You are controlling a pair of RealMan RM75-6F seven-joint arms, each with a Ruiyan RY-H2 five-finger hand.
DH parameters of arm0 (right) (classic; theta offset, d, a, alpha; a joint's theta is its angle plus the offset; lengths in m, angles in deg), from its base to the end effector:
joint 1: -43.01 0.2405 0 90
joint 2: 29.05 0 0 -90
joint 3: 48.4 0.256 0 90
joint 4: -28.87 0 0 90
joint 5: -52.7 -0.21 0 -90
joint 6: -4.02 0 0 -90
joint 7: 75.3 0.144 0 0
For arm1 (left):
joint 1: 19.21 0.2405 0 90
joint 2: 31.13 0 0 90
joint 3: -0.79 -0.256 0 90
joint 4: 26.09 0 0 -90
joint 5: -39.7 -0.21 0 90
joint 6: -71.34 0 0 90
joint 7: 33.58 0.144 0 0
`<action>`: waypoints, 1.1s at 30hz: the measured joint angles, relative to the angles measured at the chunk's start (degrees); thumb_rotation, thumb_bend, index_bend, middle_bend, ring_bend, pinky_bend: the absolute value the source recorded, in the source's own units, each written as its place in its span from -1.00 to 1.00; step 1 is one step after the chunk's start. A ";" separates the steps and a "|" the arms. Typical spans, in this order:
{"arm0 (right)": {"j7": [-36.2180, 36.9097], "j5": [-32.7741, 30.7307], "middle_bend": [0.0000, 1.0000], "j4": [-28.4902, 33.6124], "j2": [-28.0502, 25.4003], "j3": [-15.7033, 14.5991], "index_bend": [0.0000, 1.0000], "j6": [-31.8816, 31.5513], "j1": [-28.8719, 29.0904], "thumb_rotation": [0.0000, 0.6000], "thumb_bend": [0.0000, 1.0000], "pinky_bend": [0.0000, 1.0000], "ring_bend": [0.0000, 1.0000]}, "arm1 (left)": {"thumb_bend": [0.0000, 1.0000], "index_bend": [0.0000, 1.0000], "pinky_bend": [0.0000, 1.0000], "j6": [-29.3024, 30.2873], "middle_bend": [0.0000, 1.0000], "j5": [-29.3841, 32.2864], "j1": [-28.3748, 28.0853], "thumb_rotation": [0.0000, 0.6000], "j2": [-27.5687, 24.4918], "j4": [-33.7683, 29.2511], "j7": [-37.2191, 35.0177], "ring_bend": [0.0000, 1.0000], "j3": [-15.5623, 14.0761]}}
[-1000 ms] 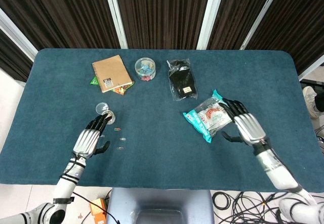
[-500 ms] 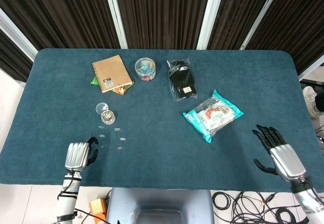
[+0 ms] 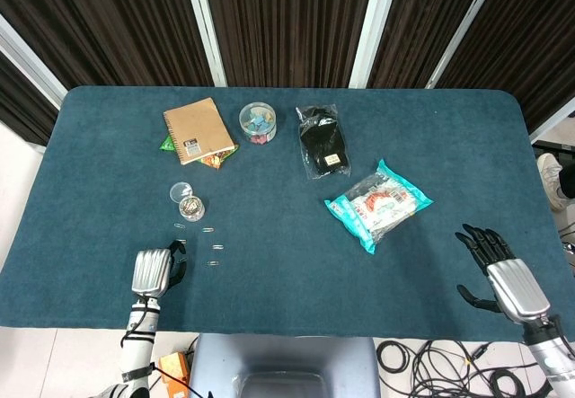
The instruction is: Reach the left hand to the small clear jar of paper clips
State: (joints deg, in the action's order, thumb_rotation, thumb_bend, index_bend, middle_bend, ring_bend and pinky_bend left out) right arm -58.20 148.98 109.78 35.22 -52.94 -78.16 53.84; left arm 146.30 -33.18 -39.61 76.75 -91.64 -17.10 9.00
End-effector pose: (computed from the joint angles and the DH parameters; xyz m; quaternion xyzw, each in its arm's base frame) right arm -0.3240 -0.1874 0.1448 0.6745 -0.4083 0.4011 0.4663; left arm -0.2429 0.2624 -0.0591 -0.6067 -0.4258 -0.3820 0.5520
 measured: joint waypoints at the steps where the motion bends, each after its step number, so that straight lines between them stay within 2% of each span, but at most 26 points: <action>1: -0.15 0.09 -1.00 0.11 -0.01 -0.01 -1.00 0.19 0.09 1.00 -0.53 -1.00 -1.00 | -0.31 0.07 1.00 -0.40 1.00 0.28 -0.05 1.00 -0.05 -0.18 -0.06 1.00 0.15; 14: -1.32 0.38 -1.00 1.22 -0.55 -0.32 -1.00 1.87 0.44 1.00 -0.53 -1.00 -1.00 | -0.35 0.10 1.00 -5.54 1.00 5.36 -1.14 1.00 -2.20 -4.90 2.50 1.00 2.13; 27: -2.04 0.40 -1.00 1.45 -0.56 -0.33 -1.00 2.38 0.36 1.00 -0.53 -1.00 -1.00 | -0.35 0.07 1.00 -8.71 1.00 9.94 -1.95 1.00 -4.08 -7.41 7.57 1.00 2.37; 33: -1.97 0.54 -1.00 1.50 -0.65 -0.33 -1.00 2.32 0.31 1.00 -0.53 -1.00 -1.00 | -0.35 0.14 1.00 -9.20 1.00 11.01 -2.37 1.00 -4.94 -8.80 8.58 1.00 2.34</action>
State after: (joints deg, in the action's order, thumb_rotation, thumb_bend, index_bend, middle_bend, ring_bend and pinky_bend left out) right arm -60.16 149.52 111.28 34.57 -53.27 -75.84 54.15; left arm 137.10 -22.18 -41.99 71.81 -100.44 -8.52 11.34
